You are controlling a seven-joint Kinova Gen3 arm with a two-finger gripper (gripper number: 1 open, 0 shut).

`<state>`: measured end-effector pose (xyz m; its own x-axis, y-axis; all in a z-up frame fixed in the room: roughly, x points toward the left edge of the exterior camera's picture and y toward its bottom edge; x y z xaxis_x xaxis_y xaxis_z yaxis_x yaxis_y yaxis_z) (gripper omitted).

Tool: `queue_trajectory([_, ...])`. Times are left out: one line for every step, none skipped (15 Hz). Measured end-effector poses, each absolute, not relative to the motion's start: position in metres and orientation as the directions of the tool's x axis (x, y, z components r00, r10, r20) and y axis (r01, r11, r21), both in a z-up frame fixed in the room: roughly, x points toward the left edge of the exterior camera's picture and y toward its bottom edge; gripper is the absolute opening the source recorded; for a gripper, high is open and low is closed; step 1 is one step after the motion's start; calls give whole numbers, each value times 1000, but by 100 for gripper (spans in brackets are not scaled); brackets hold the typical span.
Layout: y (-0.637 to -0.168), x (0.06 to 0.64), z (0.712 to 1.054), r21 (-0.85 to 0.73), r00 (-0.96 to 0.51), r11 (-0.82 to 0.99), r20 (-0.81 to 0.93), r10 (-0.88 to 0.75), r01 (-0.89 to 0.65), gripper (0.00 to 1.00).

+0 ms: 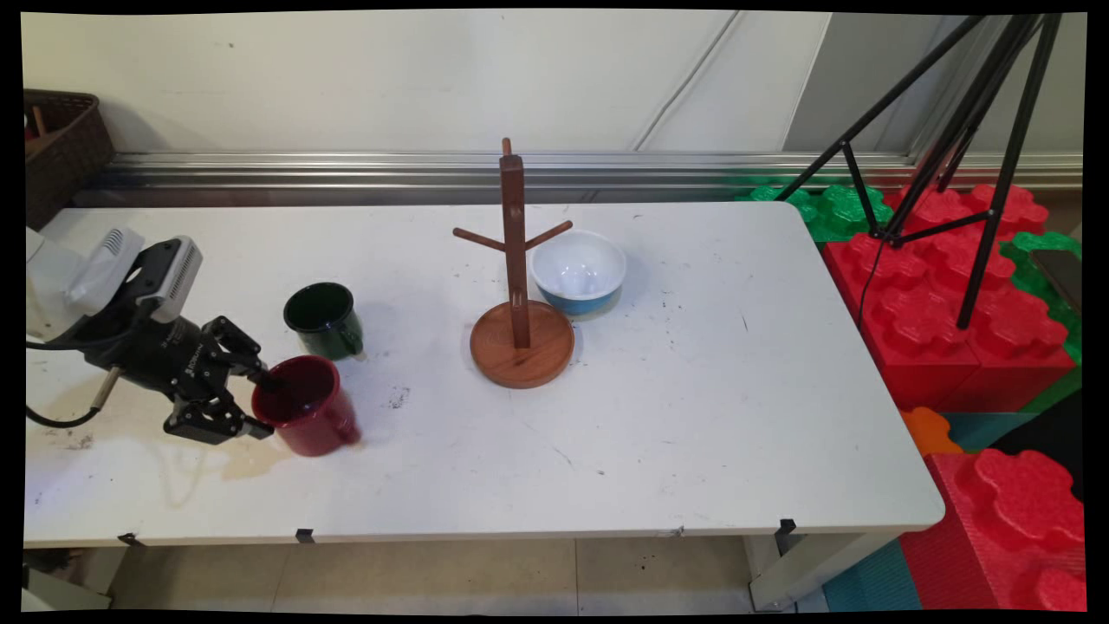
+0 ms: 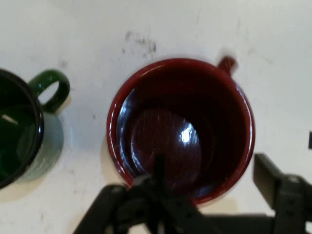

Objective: Place the picked object on the table

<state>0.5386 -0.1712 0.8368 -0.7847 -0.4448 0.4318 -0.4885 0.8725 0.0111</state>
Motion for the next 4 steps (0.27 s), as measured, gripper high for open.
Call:
queue_trajectory([-171, 538, 837, 12, -783, 872, 433, -446, -490, 100])
queue_trajectory([-171, 538, 837, 13, -782, 872, 434, -446, -490, 100])
queue_trajectory([-172, 537, 837, 15, -781, 872, 436, -447, -490, 100])
queue_trajectory([-172, 536, 837, 17, -780, 871, 438, -447, -490, 100])
